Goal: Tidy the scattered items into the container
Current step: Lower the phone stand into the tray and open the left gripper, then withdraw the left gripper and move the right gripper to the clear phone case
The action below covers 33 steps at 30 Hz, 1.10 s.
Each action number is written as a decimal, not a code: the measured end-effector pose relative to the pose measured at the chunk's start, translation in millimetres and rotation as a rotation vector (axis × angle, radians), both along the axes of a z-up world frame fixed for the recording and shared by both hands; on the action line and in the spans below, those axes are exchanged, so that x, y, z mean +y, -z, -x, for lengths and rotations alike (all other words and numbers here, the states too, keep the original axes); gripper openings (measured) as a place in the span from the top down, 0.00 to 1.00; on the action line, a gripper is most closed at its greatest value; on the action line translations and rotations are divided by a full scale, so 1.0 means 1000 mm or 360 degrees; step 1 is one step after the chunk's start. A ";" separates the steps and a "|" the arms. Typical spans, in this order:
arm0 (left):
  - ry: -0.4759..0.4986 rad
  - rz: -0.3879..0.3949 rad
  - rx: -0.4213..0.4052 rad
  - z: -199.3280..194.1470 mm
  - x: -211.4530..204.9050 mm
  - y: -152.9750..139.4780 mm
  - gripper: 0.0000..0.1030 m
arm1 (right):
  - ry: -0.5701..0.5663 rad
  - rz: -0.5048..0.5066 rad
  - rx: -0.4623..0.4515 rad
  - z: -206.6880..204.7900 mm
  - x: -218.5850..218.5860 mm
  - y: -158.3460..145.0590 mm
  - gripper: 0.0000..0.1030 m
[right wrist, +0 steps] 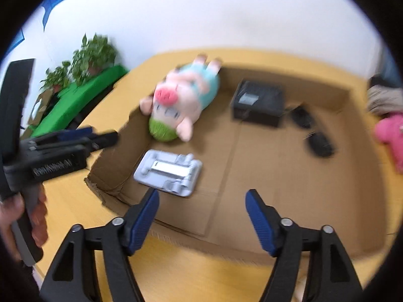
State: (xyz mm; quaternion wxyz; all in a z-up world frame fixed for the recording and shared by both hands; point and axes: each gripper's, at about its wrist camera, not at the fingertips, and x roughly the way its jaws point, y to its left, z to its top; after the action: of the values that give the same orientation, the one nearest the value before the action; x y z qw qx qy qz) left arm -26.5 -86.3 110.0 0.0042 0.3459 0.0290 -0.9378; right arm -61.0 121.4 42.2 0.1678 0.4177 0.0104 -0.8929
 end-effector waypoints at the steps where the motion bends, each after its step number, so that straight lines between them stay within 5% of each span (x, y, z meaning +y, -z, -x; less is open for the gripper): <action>1: 0.0006 0.0006 0.0071 -0.012 0.006 -0.008 0.03 | 0.0017 -0.0029 0.0058 -0.010 0.003 -0.007 0.25; 8: 0.0049 -0.0001 0.0294 -0.070 0.043 -0.036 0.01 | 0.0125 -0.0112 0.0295 -0.054 0.028 -0.046 0.25; 19: 0.0105 -0.0051 0.0286 -0.109 0.075 -0.038 0.00 | 0.0165 -0.0149 0.0394 -0.108 0.046 -0.061 0.25; 33: 0.0166 -0.0049 0.0225 -0.107 0.100 -0.031 0.00 | 0.0191 -0.0086 0.0374 -0.113 0.066 -0.053 0.25</action>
State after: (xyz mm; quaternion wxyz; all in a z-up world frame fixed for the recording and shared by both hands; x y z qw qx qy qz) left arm 80.3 13.9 141.0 -0.0519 0.2799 0.0254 -0.9583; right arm 52.2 187.1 94.8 0.1004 0.3145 0.0289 -0.9435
